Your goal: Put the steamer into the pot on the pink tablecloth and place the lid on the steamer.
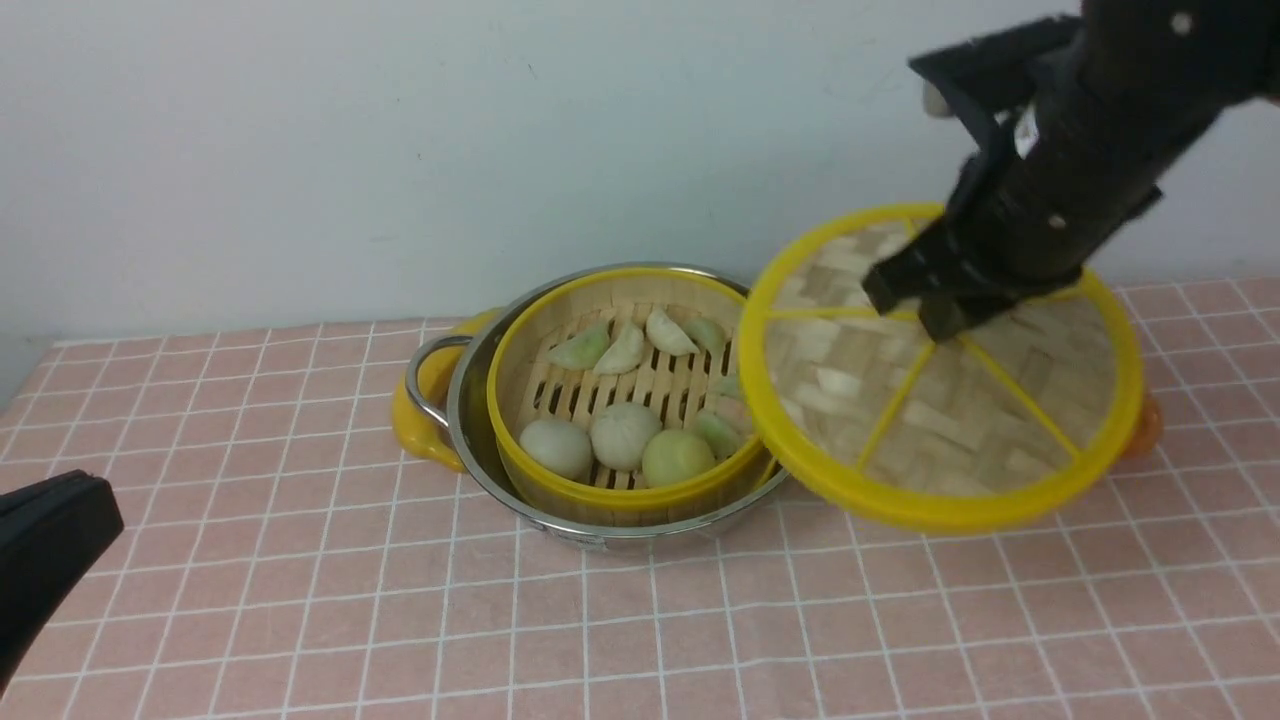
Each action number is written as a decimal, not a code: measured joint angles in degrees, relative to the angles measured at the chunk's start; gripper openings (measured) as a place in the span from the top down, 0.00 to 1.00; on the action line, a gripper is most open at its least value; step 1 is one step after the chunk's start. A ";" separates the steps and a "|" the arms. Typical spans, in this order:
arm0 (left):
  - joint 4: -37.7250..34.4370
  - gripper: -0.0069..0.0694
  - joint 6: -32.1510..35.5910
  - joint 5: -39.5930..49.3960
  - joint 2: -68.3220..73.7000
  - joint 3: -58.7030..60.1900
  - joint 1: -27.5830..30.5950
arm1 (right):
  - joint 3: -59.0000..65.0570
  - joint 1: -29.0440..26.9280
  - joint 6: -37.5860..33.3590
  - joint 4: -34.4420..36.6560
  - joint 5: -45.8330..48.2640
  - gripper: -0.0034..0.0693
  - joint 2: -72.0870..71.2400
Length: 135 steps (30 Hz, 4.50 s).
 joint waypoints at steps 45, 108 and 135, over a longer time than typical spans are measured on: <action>0.05 0.92 1.02 0.33 0.00 0.00 0.00 | -34.54 7.01 -6.02 7.45 -1.42 0.75 32.31; 0.16 0.90 1.14 1.19 0.00 0.00 0.00 | -40.19 6.96 -9.34 10.13 -1.10 0.62 36.02; 2.80 0.81 1.07 -6.79 0.00 0.00 0.00 | 24.73 3.55 -6.72 4.00 -17.03 0.76 -38.12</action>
